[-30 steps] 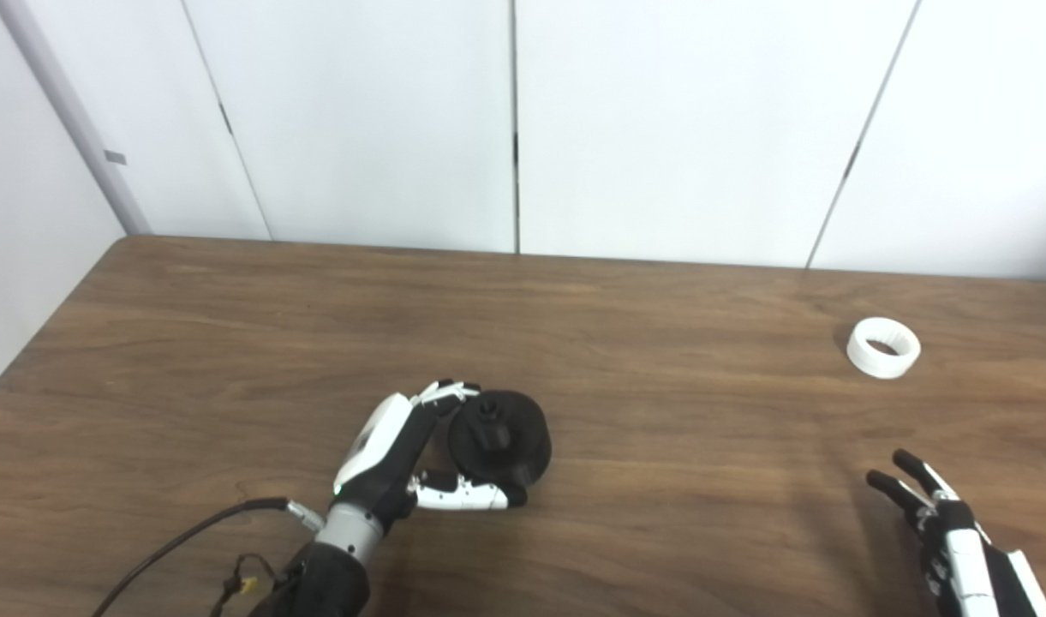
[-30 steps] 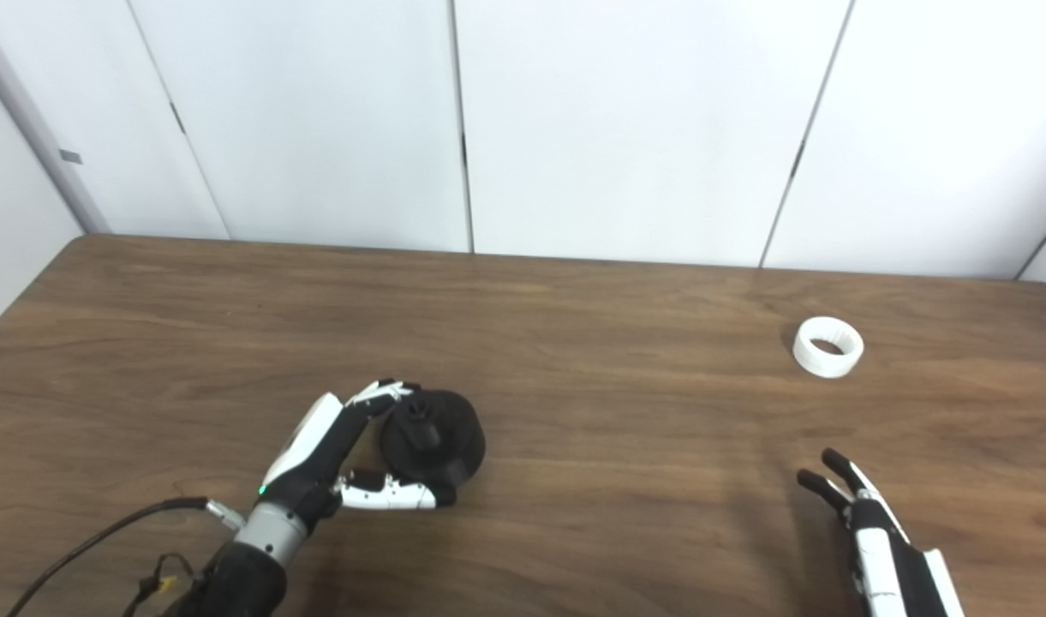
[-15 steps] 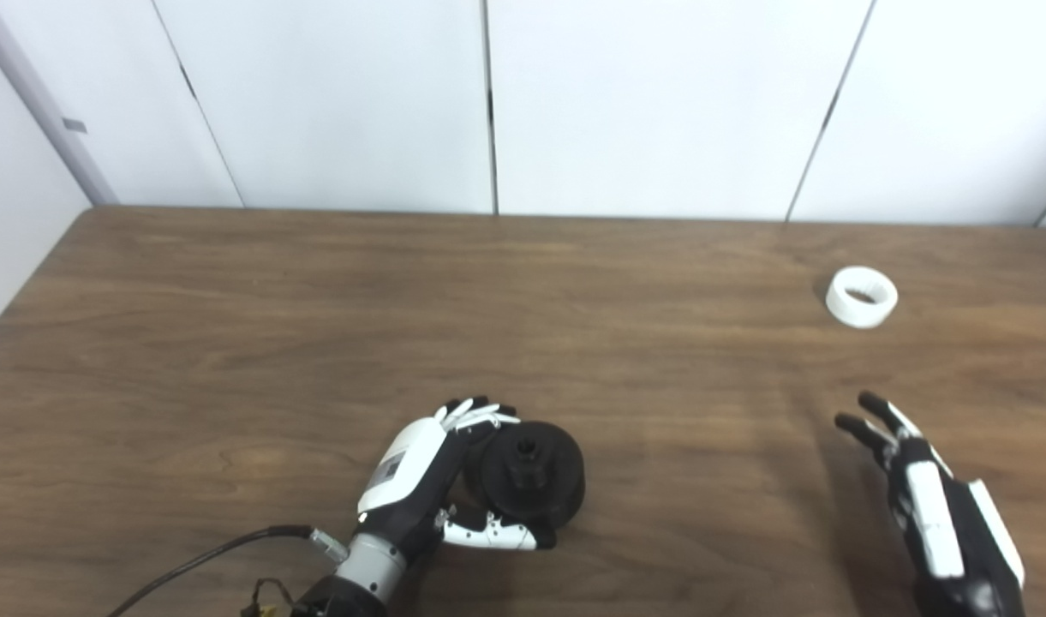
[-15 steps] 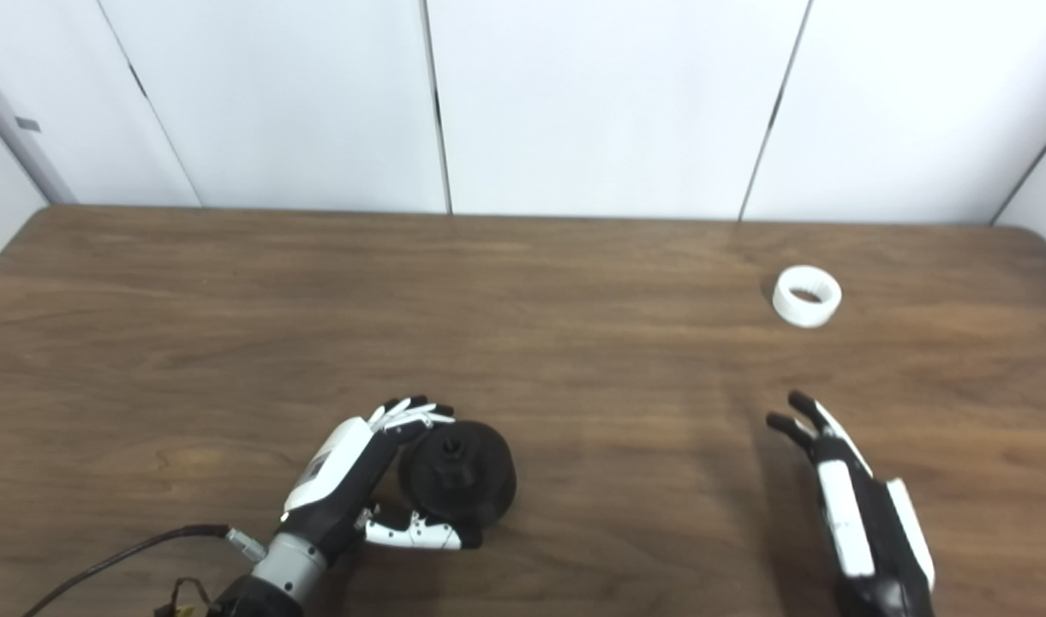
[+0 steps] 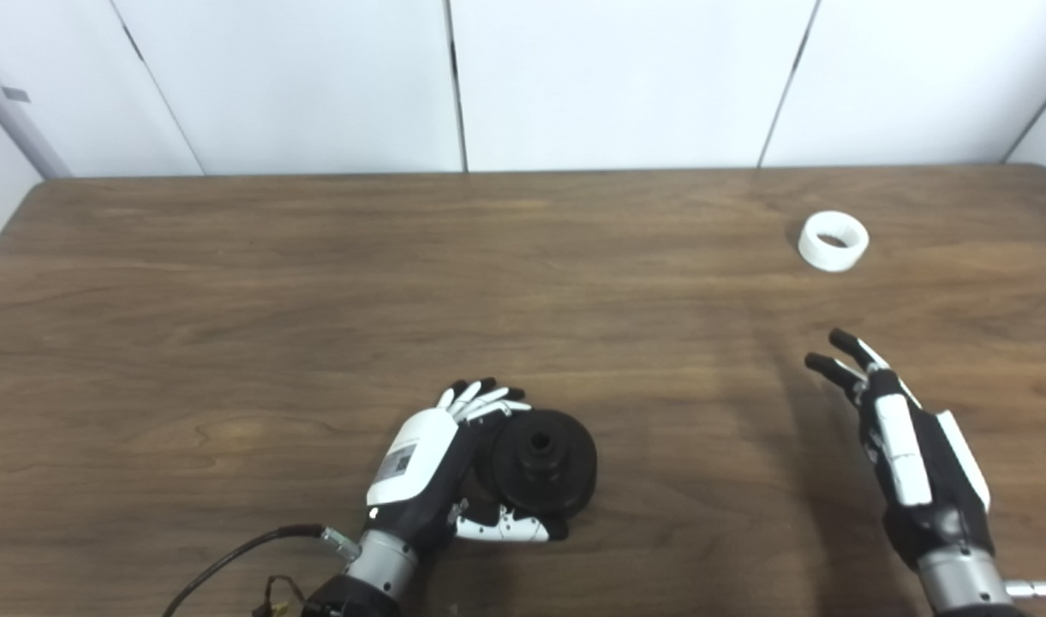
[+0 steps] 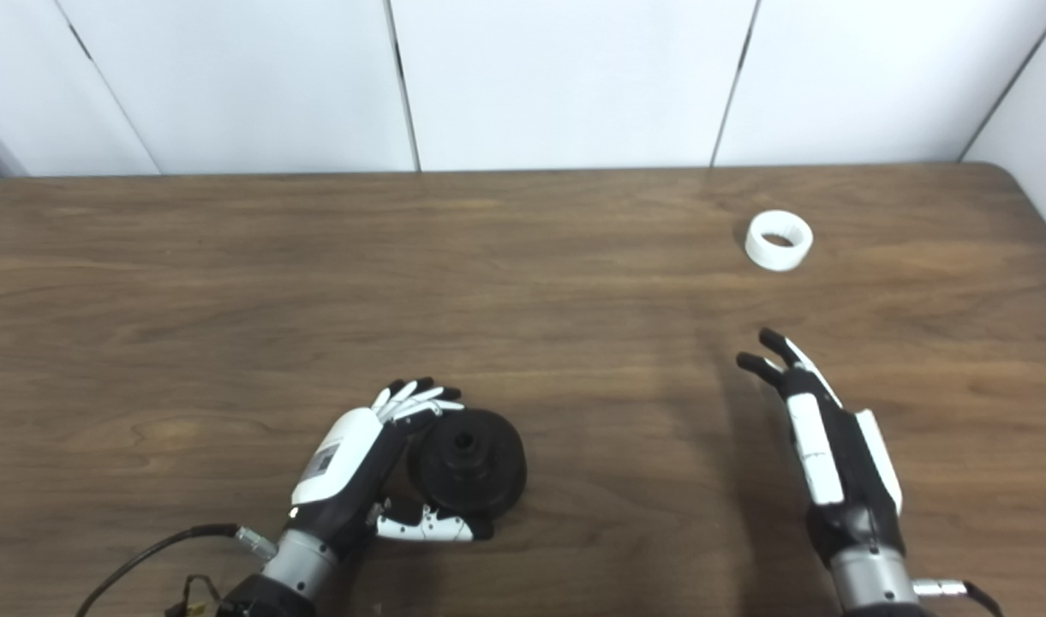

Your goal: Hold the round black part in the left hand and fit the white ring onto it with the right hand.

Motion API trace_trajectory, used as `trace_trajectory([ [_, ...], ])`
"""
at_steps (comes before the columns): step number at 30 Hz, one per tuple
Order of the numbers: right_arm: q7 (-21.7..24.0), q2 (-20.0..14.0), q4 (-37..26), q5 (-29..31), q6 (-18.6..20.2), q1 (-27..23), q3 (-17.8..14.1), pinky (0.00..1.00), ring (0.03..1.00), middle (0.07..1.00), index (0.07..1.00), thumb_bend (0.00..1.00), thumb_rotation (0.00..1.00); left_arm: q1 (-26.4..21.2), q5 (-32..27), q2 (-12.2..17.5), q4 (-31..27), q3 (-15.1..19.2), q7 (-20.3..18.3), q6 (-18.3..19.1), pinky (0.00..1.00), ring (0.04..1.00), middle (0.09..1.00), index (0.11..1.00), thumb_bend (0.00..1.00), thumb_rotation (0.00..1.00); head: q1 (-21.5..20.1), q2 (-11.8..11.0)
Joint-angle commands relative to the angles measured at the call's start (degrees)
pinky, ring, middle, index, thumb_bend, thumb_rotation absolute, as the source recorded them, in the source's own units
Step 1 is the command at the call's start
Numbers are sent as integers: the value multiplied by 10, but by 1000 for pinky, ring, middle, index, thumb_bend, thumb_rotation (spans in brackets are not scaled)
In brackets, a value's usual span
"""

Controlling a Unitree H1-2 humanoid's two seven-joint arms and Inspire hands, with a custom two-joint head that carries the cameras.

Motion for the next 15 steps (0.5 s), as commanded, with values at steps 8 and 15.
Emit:
trace_trajectory([
  [8, -6, 14, -21, 10, -21, -15, 0, 1000, 945, 891, 895, 586, 1000, 4, -5, -1, -2, 1, -8, -17, 1000, 974, 885, 487, 514, 62, -18, 3],
  [15, -12, 21, -22, 9, -17, -18, 5, 1000, 994, 962, 907, 599, 1000, 6, -11, 1, -1, 9, -14, -19, 1000, 976, 880, 487, 514, 61, -41, 2],
])
